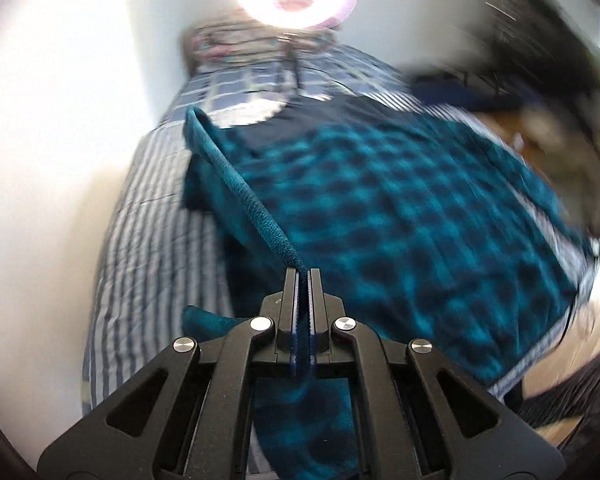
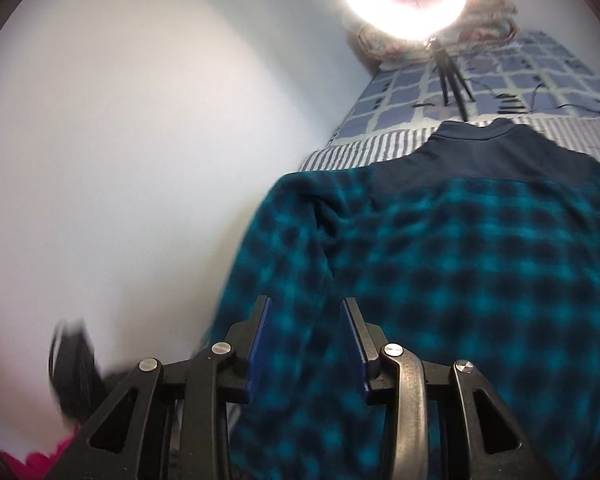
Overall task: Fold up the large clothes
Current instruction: 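Grasp the shirt's side edge with the left tool and fold it toward the middle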
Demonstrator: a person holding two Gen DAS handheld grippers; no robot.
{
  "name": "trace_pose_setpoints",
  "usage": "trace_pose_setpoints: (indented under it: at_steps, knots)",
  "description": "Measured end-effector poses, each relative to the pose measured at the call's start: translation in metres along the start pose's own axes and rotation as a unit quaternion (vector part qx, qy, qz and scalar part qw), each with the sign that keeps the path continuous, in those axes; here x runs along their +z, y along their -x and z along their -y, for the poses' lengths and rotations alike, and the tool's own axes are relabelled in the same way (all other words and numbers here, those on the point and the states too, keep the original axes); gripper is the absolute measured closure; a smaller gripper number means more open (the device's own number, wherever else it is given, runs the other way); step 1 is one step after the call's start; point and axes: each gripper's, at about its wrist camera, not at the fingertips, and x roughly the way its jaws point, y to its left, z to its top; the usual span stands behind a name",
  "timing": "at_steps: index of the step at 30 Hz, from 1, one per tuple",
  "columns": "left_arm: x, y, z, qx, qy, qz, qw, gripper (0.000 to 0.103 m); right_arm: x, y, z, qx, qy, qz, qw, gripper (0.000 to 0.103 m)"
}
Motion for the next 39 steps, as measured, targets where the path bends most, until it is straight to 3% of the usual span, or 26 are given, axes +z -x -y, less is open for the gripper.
trace_pose_setpoints:
  at_steps: [3, 7, 9, 12, 15, 18, 24, 27, 31, 34, 36, 38, 39]
  knots:
    - [-0.007, -0.015, 0.027, -0.016, -0.031, -0.018, 0.9992, 0.102, 0.021, -0.039, 0.016, 0.015, -0.02, -0.023, 0.999, 0.065]
    - [-0.019, -0.036, 0.05, -0.049, -0.059, -0.063, 0.9951, 0.101, 0.022, -0.083, 0.037, -0.006, -0.036, -0.048, 0.998, 0.065]
    - [-0.022, -0.035, 0.05, -0.073, -0.054, -0.076, 0.993, 0.095, 0.013, -0.099, 0.049, -0.01, -0.053, -0.067, 0.996, 0.065]
    - [-0.022, -0.022, 0.036, -0.112, -0.02, -0.073, 0.9908, 0.075, -0.009, -0.106, 0.058, -0.02, -0.063, -0.089, 0.994, 0.065]
    - [-0.025, -0.001, 0.005, -0.127, 0.026, -0.053, 0.9901, 0.071, -0.033, -0.095, 0.058, -0.023, -0.064, -0.103, 0.992, 0.065]
    - [-0.031, 0.007, -0.038, -0.098, 0.086, -0.043, 0.9906, 0.071, -0.058, -0.075, 0.05, -0.019, -0.064, -0.114, 0.991, 0.065]
    - [-0.056, -0.022, -0.11, -0.092, 0.22, -0.087, 0.9674, 0.071, -0.114, -0.051, 0.033, -0.018, -0.078, -0.134, 0.988, 0.065]
    - [-0.062, -0.043, -0.122, -0.096, 0.244, -0.108, 0.959, 0.071, -0.125, -0.044, 0.017, -0.024, -0.053, -0.117, 0.991, 0.065]
    - [-0.06, -0.065, -0.108, -0.125, 0.219, -0.122, 0.9599, 0.069, -0.122, -0.042, -0.003, -0.018, -0.034, -0.108, 0.993, 0.065]
    - [-0.058, -0.083, -0.095, -0.12, 0.194, -0.133, 0.9645, 0.051, -0.127, -0.039, -0.009, -0.021, -0.023, -0.108, 0.994, 0.065]
    - [-0.062, -0.089, -0.087, -0.102, 0.174, -0.139, 0.9696, 0.053, -0.131, -0.036, -0.008, -0.03, -0.017, -0.105, 0.994, 0.065]
    - [-0.067, -0.091, -0.082, -0.098, 0.163, -0.142, 0.9715, 0.101, -0.136, -0.032, -0.005, -0.033, -0.016, -0.102, 0.994, 0.065]
    - [-0.068, -0.09, -0.08, -0.096, 0.159, -0.139, 0.9728, 0.101, -0.14, -0.031, -0.002, -0.035, -0.016, -0.101, 0.994, 0.065]
